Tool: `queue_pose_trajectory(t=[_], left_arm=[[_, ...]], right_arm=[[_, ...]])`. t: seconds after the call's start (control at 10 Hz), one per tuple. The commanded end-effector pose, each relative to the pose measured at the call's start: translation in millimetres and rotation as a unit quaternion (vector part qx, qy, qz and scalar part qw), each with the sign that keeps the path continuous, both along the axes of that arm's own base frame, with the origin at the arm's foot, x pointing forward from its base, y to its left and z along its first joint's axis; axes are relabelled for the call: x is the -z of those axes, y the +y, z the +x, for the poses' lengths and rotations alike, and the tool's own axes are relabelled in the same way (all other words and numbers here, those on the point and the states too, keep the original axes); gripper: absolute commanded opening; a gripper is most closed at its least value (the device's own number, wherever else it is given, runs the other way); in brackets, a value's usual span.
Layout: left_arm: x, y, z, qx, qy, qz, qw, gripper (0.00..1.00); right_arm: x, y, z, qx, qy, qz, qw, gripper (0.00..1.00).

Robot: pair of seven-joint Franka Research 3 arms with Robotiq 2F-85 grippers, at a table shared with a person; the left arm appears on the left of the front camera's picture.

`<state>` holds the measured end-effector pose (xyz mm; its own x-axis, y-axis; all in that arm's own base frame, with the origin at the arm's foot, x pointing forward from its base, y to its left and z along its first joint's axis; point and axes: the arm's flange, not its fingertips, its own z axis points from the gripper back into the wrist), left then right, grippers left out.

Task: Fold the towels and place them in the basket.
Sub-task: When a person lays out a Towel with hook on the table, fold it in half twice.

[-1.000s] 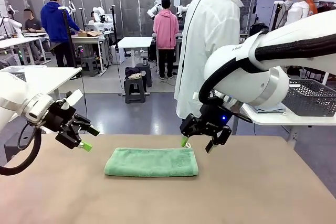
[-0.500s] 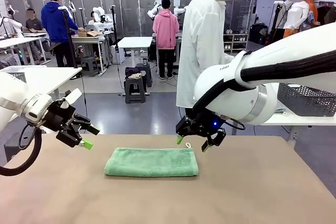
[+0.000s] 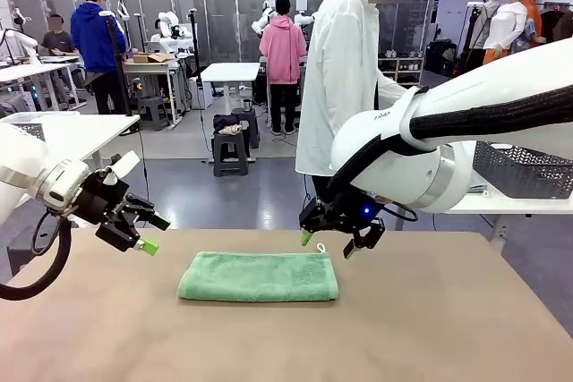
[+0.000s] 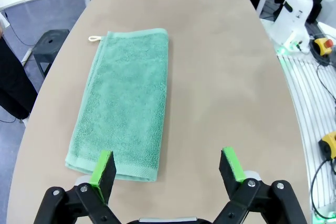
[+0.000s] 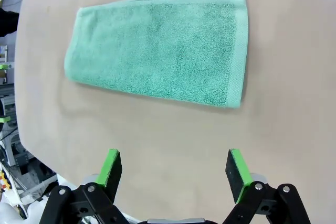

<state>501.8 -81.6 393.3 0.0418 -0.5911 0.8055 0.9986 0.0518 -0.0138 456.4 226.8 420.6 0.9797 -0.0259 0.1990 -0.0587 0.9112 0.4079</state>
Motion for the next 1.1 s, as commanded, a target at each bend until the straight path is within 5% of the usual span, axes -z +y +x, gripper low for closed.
queue_pose_trajectory(t=[0.0, 0.5, 1.0], left_arm=[[-2, 4, 5, -0.005, 0.005, -0.022, 1.0, 1.0], [-20, 34, 25, 0.01, 0.002, -0.043, 0.999, 1.0], [-16, 27, 13, -0.002, 0.003, -0.027, 1.0, 1.0]], right_arm=[[6, 2, 10, 0.009, -0.003, -0.003, 1.0, 1.0], [39, 8, 50, 0.019, -0.004, -0.013, 1.0, 1.0], [86, 12, 95, 0.047, 0.024, -0.047, 0.997, 1.0]])
